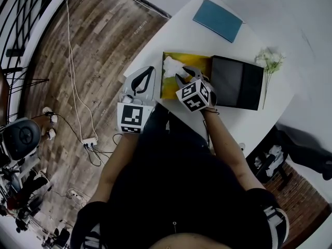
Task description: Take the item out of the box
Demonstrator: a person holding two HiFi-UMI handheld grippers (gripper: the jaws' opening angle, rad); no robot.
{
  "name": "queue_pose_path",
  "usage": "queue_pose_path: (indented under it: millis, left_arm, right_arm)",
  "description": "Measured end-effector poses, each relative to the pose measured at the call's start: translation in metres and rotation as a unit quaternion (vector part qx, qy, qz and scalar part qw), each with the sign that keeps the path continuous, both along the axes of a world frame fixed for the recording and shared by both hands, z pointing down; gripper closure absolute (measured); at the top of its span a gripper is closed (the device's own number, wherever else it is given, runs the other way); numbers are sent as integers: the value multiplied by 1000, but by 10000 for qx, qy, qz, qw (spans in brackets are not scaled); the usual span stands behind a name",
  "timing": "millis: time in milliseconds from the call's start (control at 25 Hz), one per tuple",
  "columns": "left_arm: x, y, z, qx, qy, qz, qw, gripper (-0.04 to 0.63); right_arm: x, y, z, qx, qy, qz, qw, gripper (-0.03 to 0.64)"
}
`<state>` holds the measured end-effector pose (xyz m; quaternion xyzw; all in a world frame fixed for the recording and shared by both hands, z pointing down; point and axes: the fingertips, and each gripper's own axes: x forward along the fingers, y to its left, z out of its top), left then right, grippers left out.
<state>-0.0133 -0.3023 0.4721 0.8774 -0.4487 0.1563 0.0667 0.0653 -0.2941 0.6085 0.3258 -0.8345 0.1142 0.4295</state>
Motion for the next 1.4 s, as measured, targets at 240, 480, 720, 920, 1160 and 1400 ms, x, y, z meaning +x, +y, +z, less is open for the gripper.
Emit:
queue_pose_path:
  millis: [240, 480, 720, 920, 1160, 1400]
  left_arm:
    - [-3, -2, -4, -36, 128, -91, 9999, 585]
    - [-7, -2, -2, -32, 87, -79, 9999, 586]
    - [-9, -2, -3, 5, 58, -37, 10000, 586]
    - [-10, -3, -6, 11, 137, -39, 9999, 586]
    - [-7, -4, -11, 110, 130, 113, 9998, 586]
    - [10, -7, -29, 323, 254, 339, 9986, 586]
  right_arm:
    - [-2, 2, 8, -139, 235, -64, 9996, 508]
    - [-3, 4, 17, -271, 476, -135, 9984, 551]
    - [-5, 4, 17, -277, 601, -203, 9976, 594]
    - [-3, 3, 9, -163, 606, -110, 9980, 604]
    - [4, -2, -25, 279, 494, 185, 9982, 606]
    - [21, -8, -81, 924, 279, 632, 9933, 606]
